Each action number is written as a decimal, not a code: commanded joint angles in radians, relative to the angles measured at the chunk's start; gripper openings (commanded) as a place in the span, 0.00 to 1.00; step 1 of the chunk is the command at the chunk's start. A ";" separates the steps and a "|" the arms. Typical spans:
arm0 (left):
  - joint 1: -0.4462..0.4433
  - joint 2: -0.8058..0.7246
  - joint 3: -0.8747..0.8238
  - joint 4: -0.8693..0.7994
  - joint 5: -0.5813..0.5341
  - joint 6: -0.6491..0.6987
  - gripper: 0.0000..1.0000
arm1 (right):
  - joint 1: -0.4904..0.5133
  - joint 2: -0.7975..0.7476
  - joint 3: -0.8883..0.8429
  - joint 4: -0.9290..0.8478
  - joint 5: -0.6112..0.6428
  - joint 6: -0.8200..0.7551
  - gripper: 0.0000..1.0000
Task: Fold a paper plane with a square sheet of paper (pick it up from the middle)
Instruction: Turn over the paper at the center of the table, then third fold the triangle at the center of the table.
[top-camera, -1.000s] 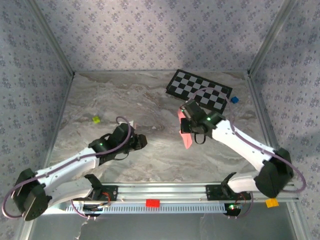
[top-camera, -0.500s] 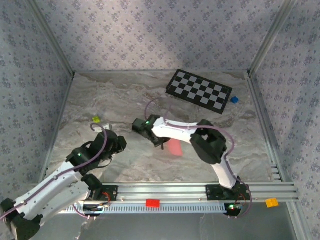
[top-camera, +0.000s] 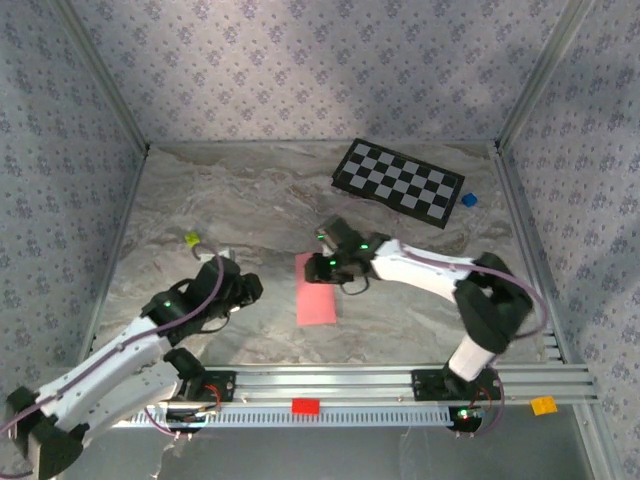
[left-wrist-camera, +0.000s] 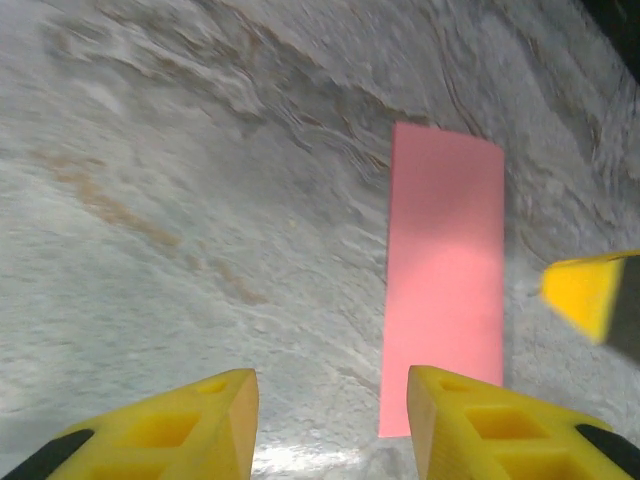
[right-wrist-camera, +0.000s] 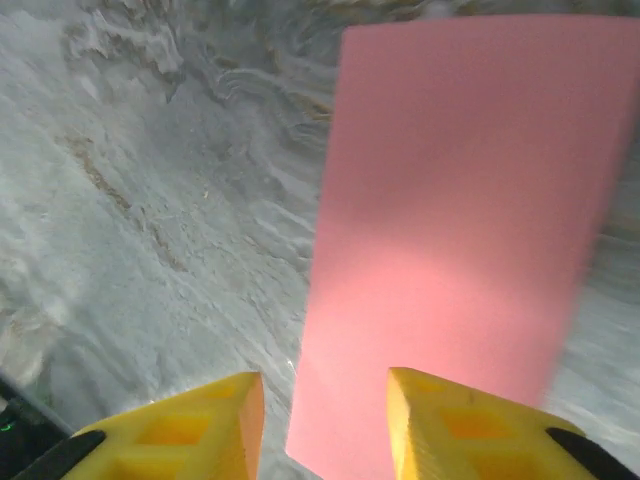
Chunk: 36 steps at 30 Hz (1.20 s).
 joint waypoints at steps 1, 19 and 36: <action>0.009 0.120 0.013 0.146 0.177 0.043 0.43 | -0.085 -0.060 -0.189 0.262 -0.217 0.094 0.17; 0.044 0.481 0.054 0.331 0.391 0.012 0.50 | -0.152 0.115 -0.327 0.471 -0.340 0.149 0.09; 0.087 0.658 0.081 0.460 0.484 -0.002 0.47 | -0.187 0.167 -0.425 0.580 -0.353 0.197 0.09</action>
